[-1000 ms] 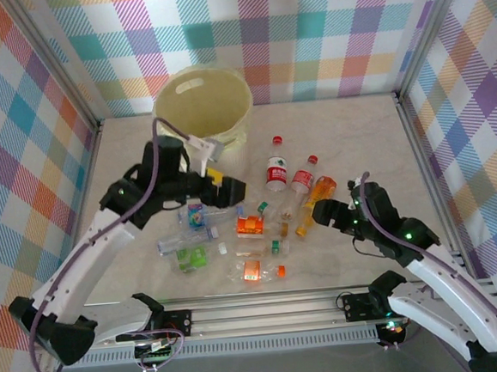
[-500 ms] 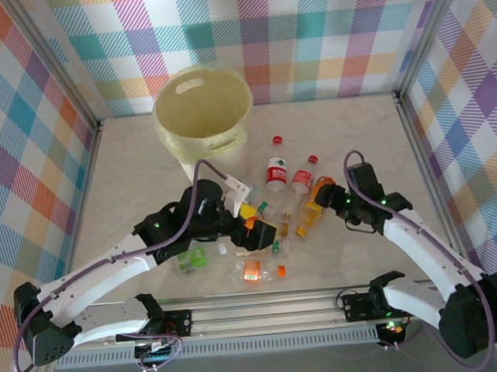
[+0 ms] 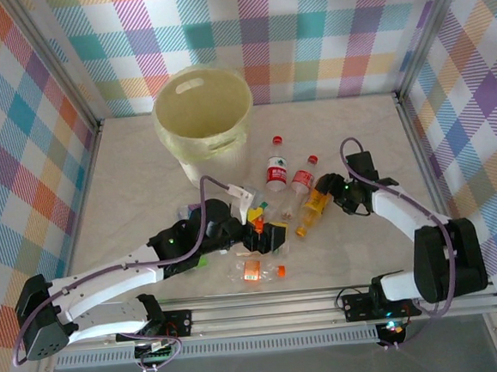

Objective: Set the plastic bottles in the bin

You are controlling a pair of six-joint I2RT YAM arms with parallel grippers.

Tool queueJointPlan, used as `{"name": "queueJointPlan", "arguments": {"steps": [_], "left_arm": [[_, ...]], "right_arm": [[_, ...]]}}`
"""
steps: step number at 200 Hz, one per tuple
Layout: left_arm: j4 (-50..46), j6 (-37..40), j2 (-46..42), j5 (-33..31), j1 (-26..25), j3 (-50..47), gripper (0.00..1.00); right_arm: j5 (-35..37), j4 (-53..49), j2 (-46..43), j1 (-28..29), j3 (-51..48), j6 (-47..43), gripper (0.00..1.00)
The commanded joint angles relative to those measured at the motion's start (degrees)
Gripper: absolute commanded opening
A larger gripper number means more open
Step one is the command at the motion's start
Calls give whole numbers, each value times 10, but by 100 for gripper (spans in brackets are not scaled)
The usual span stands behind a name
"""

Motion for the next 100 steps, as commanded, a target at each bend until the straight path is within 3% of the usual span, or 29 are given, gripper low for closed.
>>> {"name": "queueJointPlan", "arguments": {"steps": [1, 36, 100], "left_arm": [[46, -20, -16, -61, -9, -20, 100], [25, -20, -26, -107, -13, -29, 100], [18, -19, -8, -76, -14, -20, 100]], "right_arm": [[-16, 42, 25, -5, 23, 0, 74], [-18, 65, 70, -5, 28, 6, 73], [-13, 104, 117, -5, 30, 11, 69]]}}
